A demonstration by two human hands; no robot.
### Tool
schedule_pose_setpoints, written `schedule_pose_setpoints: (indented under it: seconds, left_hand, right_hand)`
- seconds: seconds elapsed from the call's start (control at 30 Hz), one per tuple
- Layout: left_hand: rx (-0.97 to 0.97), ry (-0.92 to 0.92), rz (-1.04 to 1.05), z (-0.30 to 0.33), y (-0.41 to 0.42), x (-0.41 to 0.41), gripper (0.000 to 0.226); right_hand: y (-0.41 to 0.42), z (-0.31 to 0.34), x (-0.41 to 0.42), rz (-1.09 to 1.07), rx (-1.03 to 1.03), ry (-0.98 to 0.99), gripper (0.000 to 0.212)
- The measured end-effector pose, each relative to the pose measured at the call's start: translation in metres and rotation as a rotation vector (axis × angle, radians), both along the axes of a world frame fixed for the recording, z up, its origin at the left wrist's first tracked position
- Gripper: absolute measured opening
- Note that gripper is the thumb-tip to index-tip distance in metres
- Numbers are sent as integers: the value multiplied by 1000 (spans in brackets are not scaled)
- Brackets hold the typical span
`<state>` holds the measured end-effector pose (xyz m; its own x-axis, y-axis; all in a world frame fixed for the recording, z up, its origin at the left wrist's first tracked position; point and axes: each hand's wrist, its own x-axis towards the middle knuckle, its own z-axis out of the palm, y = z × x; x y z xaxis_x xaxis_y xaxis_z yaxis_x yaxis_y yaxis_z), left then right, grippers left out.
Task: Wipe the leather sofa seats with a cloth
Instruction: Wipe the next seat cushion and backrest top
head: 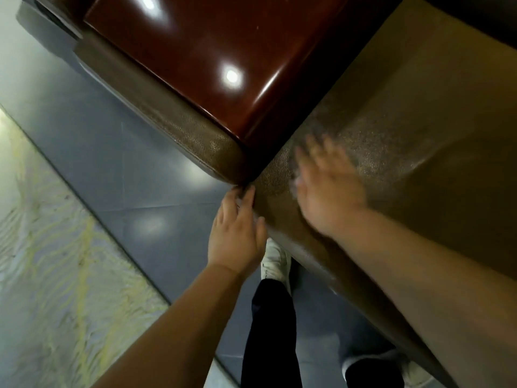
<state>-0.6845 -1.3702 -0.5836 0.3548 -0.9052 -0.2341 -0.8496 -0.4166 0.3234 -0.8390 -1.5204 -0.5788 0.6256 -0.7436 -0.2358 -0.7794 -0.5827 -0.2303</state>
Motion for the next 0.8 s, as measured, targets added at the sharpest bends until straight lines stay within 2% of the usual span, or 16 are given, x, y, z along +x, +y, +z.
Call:
schedule_pose_setpoints:
  seconds: [0.1,0.17,0.23,0.33,0.43,0.5,0.57,0.7,0.73,0.8]
  left_hand:
    - [59,24,20,-4,-2,-8,75]
    - [79,51,39,1,-3,-14,81]
    - [117,48,35,6,-6,-18,86]
    - [168,8,4,9,-9,-19,91]
    - [207,-38,-18,7,-9,-24,94]
    - [216,-56,-16,5,-8,-29,95]
    - [234,-70,-25,5,-7,-30,98]
    - [314,-117,-79,11,-7,-30,97]
    - [314,-147,-115,14,-7,-31,95]
    - [255,-211,-271,18,-14,-39,89]
  right_hand:
    - [73,-2,-31,347,22,-7,65]
    - [68,-1,-72,438,48,26,66]
    - [46,-4,-115,353,33,57,67]
    - [19,8,-160,62,66,138,71]
    - [43,11,-122,-282,6,147,70]
    - [81,0,-75,-253,-16,86,70]
    - [120,-11,-44,-76,10,-31,65]
    - [126,-13,-90,208,41,-44,63]
    - [120,-9,-118,185,59,4,64]
    - [112,-3,-184,-45,83,129,66]
